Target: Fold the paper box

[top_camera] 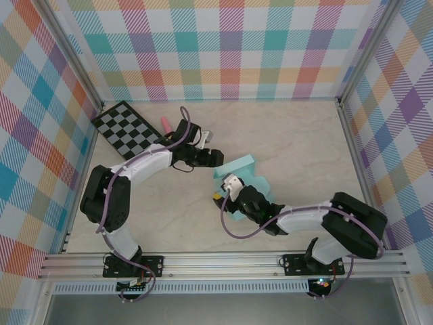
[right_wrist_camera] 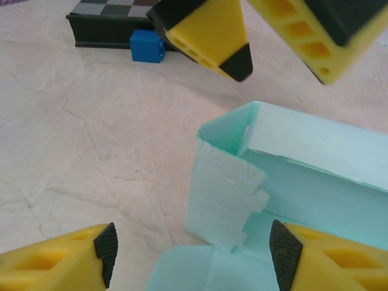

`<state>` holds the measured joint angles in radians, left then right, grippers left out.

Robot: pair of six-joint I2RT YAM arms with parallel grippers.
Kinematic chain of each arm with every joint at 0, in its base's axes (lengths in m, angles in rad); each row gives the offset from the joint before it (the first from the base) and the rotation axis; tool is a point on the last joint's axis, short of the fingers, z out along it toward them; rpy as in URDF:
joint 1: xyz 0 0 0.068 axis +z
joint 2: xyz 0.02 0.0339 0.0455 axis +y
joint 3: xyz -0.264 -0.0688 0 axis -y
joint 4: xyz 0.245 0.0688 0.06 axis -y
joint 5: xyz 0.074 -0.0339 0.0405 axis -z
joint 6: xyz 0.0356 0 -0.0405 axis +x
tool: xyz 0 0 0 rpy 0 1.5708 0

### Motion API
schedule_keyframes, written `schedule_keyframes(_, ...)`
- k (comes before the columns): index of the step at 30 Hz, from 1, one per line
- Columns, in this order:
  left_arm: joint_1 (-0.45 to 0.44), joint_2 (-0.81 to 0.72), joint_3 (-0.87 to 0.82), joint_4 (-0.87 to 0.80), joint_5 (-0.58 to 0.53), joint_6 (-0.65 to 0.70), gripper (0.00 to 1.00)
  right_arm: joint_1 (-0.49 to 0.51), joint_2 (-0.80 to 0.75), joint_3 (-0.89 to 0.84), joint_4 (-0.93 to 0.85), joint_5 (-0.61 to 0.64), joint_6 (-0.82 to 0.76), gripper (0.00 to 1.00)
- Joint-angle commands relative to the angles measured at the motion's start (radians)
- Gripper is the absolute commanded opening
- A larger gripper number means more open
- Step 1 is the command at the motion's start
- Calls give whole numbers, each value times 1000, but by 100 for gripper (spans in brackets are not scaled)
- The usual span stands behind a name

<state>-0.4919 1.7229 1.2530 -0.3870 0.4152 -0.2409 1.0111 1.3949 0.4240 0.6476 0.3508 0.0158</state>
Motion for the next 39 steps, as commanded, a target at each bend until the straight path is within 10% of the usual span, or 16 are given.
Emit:
schedule_keyframes(1,4,-50,37,-28,-19,135,81,-64,-229,-5,-284,-50,122,74)
schedule_keyframes(7,-48,15,181,-128,25,386,93,-526,-513,158,-818,-359,318,82)
schedule_keyframes(13,-135,135,325,-196,-9,497,100,-919,-226,516,-1206,-670,409,84)
schedule_keyframes(26,-244,371,586,-357,-156,513,100,-1013,21,703,-1236,-765,428,84)
schedule_keyframes(39,-262,422,632,-408,-151,500,72,-1029,56,690,-1220,-811,392,85)
